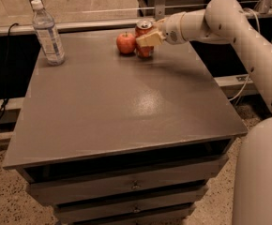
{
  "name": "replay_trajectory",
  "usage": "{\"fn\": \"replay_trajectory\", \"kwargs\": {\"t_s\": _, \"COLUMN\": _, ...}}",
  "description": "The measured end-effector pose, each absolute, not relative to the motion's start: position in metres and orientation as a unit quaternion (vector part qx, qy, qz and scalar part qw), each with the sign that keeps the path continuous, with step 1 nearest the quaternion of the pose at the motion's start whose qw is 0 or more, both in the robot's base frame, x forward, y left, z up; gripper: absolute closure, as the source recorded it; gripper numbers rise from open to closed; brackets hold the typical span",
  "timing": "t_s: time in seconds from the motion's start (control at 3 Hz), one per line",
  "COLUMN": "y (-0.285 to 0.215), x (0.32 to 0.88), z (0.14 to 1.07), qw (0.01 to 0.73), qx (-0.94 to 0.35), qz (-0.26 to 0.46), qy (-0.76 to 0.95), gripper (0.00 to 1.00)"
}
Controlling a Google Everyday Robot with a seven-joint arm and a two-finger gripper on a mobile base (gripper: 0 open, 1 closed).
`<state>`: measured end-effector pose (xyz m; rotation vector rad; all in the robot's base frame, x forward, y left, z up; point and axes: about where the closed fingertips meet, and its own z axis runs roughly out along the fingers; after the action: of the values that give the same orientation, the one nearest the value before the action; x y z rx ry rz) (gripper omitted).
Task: Move coke can near apple
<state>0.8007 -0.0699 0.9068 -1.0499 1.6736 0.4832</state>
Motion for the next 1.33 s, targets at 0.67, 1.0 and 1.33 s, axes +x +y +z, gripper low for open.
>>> {"fn": "replay_trajectory", "kwargs": {"t_s": 0.67, "y": -0.076, "x": 0.798, "z": 0.905, "qw": 0.526, "qx": -0.431, "qz": 0.199, "qy": 0.705, "gripper": 0.00}}
{"fn": "replay_trajectory", "kwargs": {"t_s": 1.0, "y": -0.088, "x": 0.787, "z": 0.912, "qw": 0.529, "qx": -0.428, "qz": 0.199, "qy": 0.705, "gripper": 0.00}}
{"fn": "replay_trajectory", "kwargs": {"t_s": 1.33, "y": -0.152, "x": 0.727, "z": 0.942, "qw": 0.542, "qx": -0.421, "qz": 0.210, "qy": 0.696, "gripper": 0.00}}
